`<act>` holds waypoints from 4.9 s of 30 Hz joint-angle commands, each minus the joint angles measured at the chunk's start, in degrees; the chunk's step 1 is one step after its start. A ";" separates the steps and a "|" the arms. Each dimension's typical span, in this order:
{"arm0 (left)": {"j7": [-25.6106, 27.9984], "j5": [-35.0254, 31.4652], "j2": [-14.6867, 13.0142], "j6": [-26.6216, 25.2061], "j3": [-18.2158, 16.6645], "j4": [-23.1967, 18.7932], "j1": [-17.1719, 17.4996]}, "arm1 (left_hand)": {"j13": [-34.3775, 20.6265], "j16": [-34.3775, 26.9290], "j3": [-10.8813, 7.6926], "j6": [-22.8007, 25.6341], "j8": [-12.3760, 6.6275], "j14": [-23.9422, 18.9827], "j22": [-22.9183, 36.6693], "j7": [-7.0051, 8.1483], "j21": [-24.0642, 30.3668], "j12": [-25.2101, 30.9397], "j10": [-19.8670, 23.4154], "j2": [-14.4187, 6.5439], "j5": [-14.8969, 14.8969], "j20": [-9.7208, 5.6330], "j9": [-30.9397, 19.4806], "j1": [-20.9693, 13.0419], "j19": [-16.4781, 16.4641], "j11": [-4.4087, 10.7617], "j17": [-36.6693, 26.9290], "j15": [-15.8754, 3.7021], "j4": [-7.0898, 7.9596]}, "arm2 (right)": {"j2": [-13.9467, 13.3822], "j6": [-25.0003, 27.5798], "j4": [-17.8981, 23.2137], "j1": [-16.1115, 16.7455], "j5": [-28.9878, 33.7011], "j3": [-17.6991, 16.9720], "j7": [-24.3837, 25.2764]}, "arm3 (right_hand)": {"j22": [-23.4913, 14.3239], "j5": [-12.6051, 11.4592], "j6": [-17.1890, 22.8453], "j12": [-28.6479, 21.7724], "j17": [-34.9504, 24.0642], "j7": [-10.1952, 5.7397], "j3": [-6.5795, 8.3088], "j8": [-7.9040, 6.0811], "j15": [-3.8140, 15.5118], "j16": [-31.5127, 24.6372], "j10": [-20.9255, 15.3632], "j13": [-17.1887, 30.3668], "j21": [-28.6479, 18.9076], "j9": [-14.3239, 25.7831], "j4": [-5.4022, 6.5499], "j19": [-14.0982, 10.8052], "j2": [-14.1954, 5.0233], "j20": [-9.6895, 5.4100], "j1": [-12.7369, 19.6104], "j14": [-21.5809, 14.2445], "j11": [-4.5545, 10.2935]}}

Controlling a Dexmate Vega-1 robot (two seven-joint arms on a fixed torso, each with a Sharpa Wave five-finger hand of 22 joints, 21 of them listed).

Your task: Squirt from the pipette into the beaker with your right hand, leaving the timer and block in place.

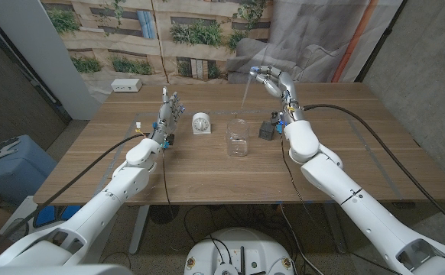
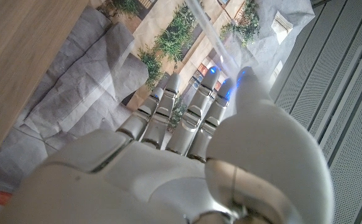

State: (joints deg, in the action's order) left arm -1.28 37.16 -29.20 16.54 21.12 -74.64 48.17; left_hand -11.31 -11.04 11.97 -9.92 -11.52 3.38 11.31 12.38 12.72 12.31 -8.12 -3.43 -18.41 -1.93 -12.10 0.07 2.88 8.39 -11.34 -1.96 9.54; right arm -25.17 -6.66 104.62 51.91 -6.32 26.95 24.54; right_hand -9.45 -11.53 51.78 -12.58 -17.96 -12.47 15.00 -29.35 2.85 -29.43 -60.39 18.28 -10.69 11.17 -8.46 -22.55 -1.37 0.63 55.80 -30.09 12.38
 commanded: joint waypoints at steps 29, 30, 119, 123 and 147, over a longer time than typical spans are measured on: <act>-0.44 0.12 -0.09 0.03 0.03 0.12 -0.04 | -0.31 -0.34 0.33 -0.24 -0.35 0.50 0.14 0.33 0.32 0.27 -0.16 -2.55 -0.34 -5.25 -0.13 0.07 0.25 0.20 -0.06 -6.69 -0.14 | 3.01 -2.63 -15.16 -8.78 5.46 3.92 2.37 | -0.21 -0.59 0.69 -0.45 -0.20 0.16 0.11 0.33 7.94 -0.40 0.57 0.24 -0.30 0.22 -0.55 -0.32 -0.29 -0.93 0.37 -0.23 0.02; -0.48 0.13 -0.09 0.04 0.03 0.13 -0.05 | -0.31 -0.34 0.32 -0.24 -0.35 0.51 0.14 0.33 0.31 0.27 -0.15 -2.55 -0.34 -5.25 -0.13 0.07 0.27 0.17 -0.06 -6.72 -0.14 | 3.05 -2.81 -15.64 -9.03 5.33 4.01 2.10 | -0.21 -0.60 0.70 -0.46 -0.20 0.17 0.11 0.33 7.93 -0.40 0.57 0.25 -0.30 0.22 -0.53 -0.31 -0.32 -0.92 0.35 -0.25 0.02; 0.00 -0.01 0.03 0.06 0.00 0.07 0.01 | -0.31 -0.34 0.34 -0.27 -0.33 0.52 0.14 0.32 0.31 0.25 -0.21 -2.53 -0.34 -5.23 -0.14 0.08 0.28 0.24 -0.06 -6.65 -0.14 | 6.50 -6.93 -31.78 -13.53 4.39 8.23 1.79 | -0.21 -0.70 1.82 -0.93 -0.27 0.19 0.71 0.45 8.54 -0.28 0.67 0.84 -0.38 0.34 -0.71 -1.03 -1.28 -1.57 1.73 -1.03 -0.03; 0.00 -0.01 0.02 0.06 0.00 0.06 0.02 | -0.31 -0.33 0.34 -0.26 -0.34 0.53 0.14 0.32 0.31 0.26 -0.18 -2.53 -0.34 -5.24 -0.14 0.08 0.29 0.18 -0.06 -6.68 -0.14 | 6.57 -6.76 -31.92 -13.57 4.37 8.24 2.03 | -0.22 -0.75 2.65 -1.26 -0.23 0.17 0.98 0.13 8.76 -0.29 0.12 1.05 -0.39 0.35 -0.91 -1.13 -1.48 -1.60 2.29 -1.38 0.02; 0.00 -0.02 0.03 0.06 0.01 0.08 0.00 | -0.31 -0.34 0.34 -0.28 -0.33 0.52 0.14 0.32 0.31 0.30 -0.06 -2.52 -0.33 -5.25 -0.13 0.08 0.28 0.20 -0.06 -6.66 -0.14 | 6.13 -4.81 -30.64 -13.34 4.29 8.00 2.98 | -0.21 -0.83 6.05 -2.73 -0.12 0.39 1.73 -1.17 9.02 -0.50 -3.39 1.56 -0.55 0.20 -1.29 -2.14 -1.75 -2.23 3.95 -3.33 0.05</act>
State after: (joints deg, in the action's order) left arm -1.29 37.15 -29.18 16.58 21.12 -74.56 48.18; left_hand -11.31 -11.04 11.97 -9.92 -11.52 3.38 11.31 12.38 12.72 12.31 -8.12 -3.43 -18.41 -1.93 -12.10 0.07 2.88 8.39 -11.31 -1.96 9.54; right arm -18.75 -12.64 73.11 38.41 -2.00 35.13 27.05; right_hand -9.45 -12.08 57.13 -14.92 -17.93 -12.07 16.22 -30.16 3.07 -29.70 -62.98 19.55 -11.09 11.22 -9.64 -24.01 -3.19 -1.66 58.57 -32.80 12.50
